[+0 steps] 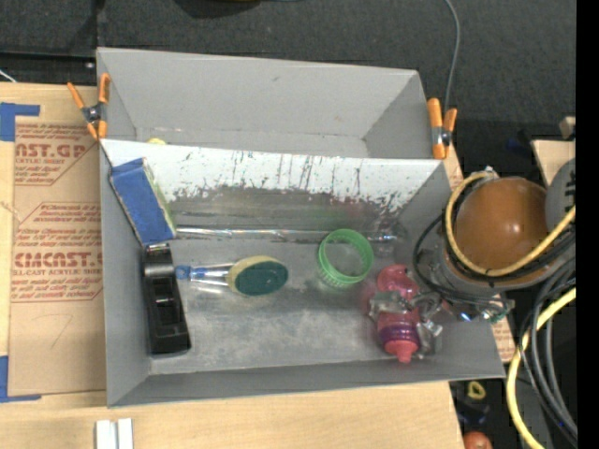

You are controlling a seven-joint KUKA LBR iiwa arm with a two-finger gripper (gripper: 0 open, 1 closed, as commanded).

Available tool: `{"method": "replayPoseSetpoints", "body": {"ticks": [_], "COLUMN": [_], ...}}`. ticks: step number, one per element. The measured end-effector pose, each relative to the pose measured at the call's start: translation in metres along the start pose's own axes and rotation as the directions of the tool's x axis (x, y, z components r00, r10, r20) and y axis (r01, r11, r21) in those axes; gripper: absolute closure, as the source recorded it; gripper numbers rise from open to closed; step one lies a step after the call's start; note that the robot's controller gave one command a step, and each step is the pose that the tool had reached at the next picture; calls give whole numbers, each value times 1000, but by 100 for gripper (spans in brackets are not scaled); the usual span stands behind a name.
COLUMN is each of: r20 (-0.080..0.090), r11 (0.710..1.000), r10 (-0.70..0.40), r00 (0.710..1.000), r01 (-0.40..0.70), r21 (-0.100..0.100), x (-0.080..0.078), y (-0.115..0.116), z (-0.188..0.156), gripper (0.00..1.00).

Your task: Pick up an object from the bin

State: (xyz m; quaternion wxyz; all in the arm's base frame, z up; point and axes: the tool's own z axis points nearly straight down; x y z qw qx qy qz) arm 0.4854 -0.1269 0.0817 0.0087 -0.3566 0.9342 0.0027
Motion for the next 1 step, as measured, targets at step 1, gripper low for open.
{"method": "replayPoseSetpoints", "body": {"ticks": [1], "r20": [0], "r11": [1000], "r10": [14], "r00": [1000], "r01": [-14], "r21": [-2], "x": [-9], "y": [-1], "z": [-102], "gripper": [100]}}
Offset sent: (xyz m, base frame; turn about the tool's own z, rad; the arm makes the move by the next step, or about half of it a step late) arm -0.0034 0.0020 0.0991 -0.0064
